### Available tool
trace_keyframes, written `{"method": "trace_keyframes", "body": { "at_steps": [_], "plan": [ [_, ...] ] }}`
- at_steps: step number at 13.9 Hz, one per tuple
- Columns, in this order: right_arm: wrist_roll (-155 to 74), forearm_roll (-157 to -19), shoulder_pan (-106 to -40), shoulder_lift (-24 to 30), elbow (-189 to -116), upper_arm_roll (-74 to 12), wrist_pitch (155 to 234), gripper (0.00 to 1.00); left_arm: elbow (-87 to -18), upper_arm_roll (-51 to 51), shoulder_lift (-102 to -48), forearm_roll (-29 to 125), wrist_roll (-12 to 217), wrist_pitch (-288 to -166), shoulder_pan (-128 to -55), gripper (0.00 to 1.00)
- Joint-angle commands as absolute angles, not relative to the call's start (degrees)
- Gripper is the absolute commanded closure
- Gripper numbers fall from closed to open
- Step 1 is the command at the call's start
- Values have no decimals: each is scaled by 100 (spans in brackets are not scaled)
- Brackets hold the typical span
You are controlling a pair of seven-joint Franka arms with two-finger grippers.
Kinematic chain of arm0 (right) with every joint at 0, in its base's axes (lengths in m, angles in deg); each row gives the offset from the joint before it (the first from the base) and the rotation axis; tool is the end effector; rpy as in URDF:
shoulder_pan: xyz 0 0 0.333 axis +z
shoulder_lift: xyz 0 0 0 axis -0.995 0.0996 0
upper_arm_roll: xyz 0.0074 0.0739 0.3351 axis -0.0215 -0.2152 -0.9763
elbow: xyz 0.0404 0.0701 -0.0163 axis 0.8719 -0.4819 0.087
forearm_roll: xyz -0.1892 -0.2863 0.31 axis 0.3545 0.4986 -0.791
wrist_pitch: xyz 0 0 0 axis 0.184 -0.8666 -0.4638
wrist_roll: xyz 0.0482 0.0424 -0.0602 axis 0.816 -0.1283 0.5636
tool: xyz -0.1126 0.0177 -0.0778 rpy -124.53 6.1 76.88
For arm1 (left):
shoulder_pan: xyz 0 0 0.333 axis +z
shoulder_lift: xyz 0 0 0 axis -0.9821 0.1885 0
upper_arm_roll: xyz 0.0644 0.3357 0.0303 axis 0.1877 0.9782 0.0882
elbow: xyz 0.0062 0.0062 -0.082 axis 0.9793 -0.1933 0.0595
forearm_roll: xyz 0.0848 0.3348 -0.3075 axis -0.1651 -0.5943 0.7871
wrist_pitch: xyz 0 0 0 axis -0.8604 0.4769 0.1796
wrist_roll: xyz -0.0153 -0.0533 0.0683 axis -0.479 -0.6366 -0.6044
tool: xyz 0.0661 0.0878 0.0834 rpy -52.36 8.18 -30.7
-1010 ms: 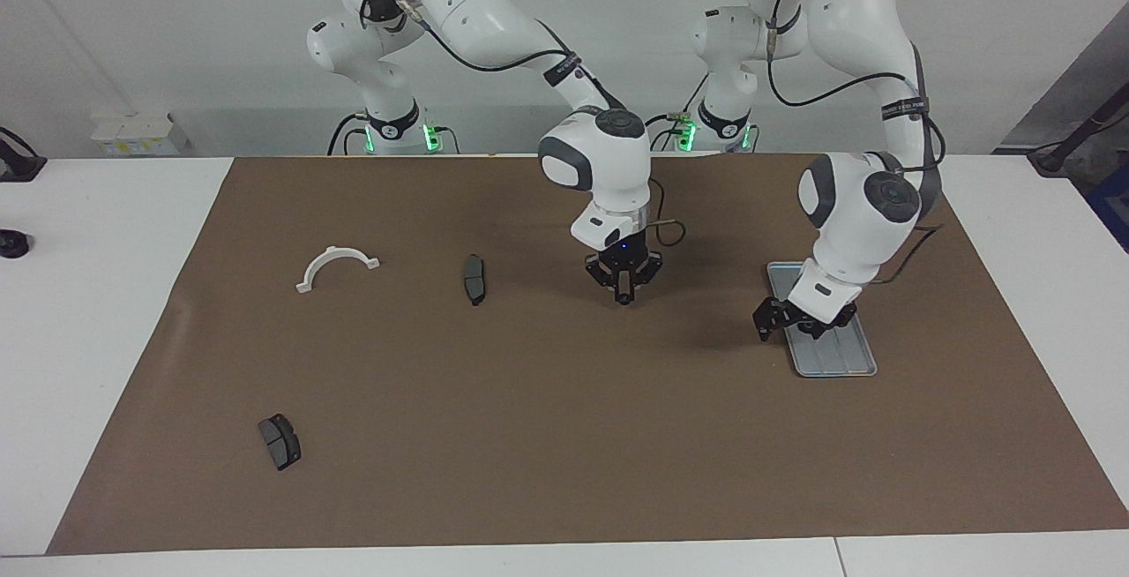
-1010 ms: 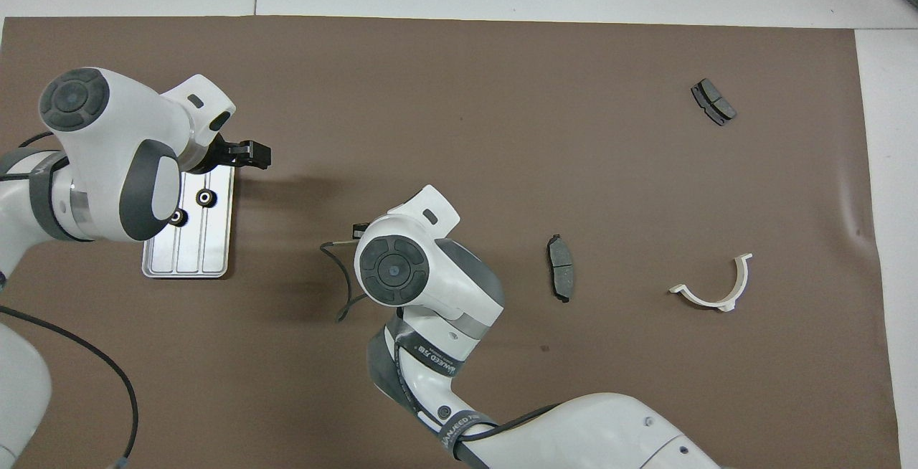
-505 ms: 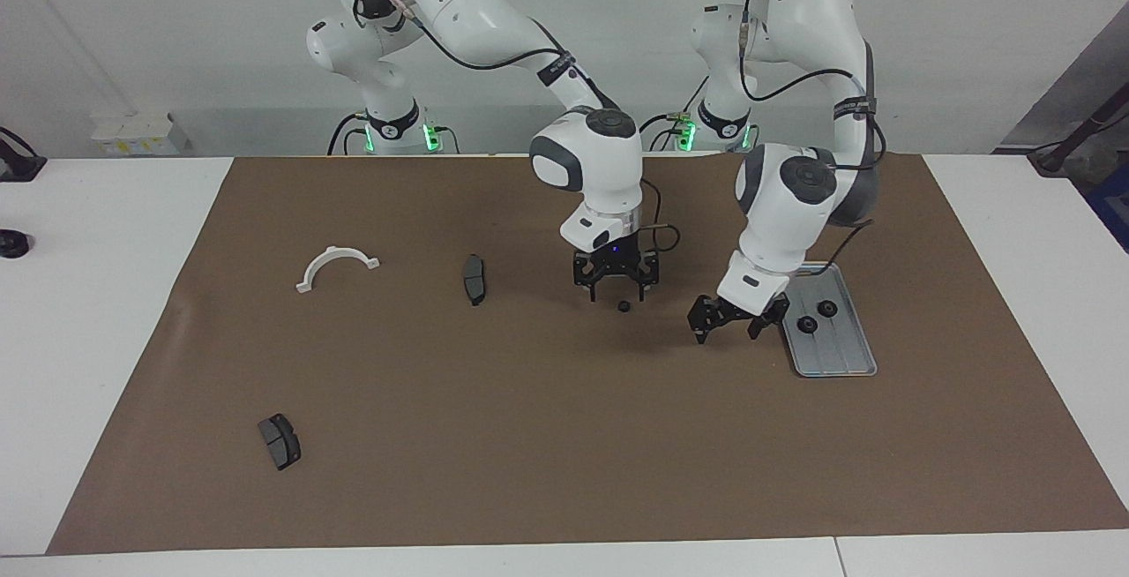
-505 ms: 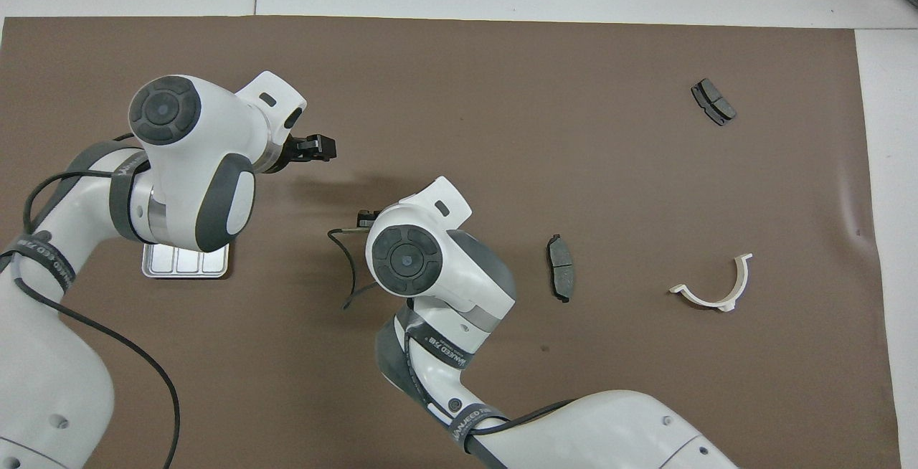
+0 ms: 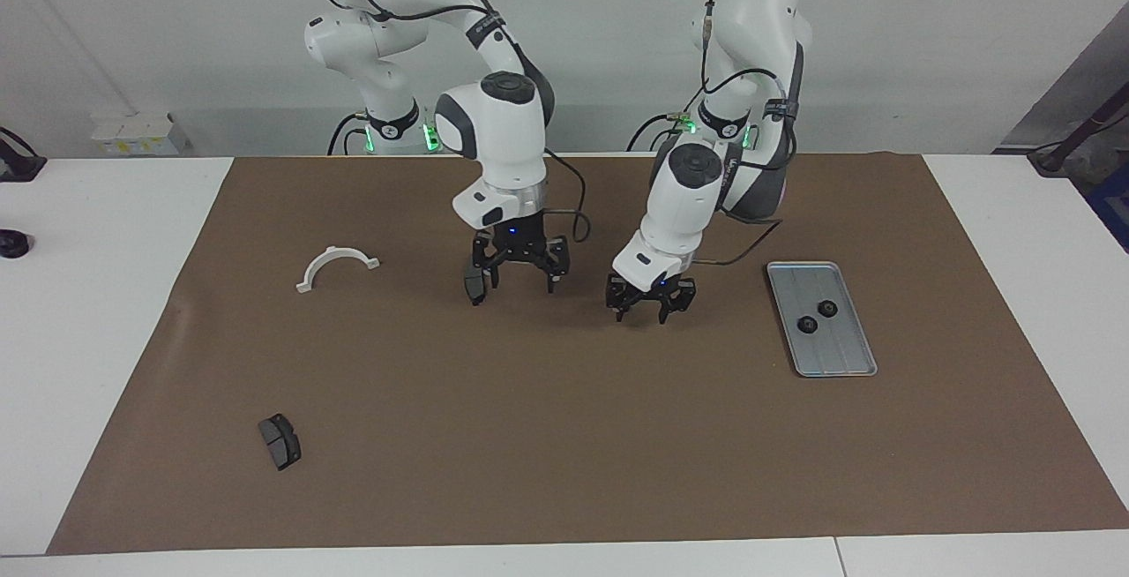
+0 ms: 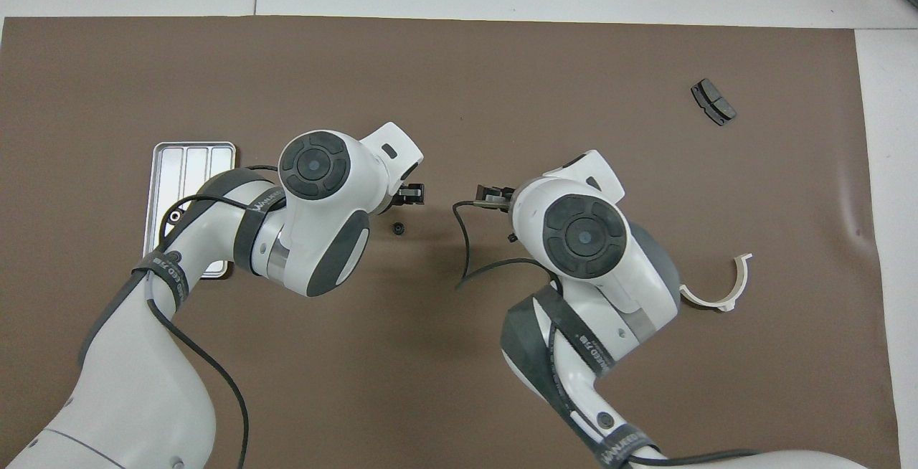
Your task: Pick bearing gear from pile to tray
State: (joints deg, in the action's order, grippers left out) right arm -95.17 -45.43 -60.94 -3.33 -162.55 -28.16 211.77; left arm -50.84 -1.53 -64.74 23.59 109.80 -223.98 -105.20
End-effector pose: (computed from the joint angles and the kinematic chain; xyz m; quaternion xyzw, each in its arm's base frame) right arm 0.6038 0.3082 0.3651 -0.9869 0.0992 -0.1271 0.0013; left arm 0.6081 -0.3637 0.2848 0.9959 -0.0637 0.0441 0.0469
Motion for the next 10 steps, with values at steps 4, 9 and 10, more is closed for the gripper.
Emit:
{"method": "trace_keyframes", "body": {
  "at_steps": [4,9,10],
  "plan": [
    [-7249,-5578,-7415,-1248,-16492,-2881,20155,0,-5653,-36,-6604,2369,10985,-22623,-10761,32],
    [-6533,-5738,-8032,-1328,-15474,-2829,18732,0,-5696,-44,-6587,2369,10985,-22729,-10814,43],
    [-6515,-5738,-8163,-1328,-15220,-2829,18434,0,-5696,-36,-6578,2369,10985,-22729,-10814,46]
  ]
}}
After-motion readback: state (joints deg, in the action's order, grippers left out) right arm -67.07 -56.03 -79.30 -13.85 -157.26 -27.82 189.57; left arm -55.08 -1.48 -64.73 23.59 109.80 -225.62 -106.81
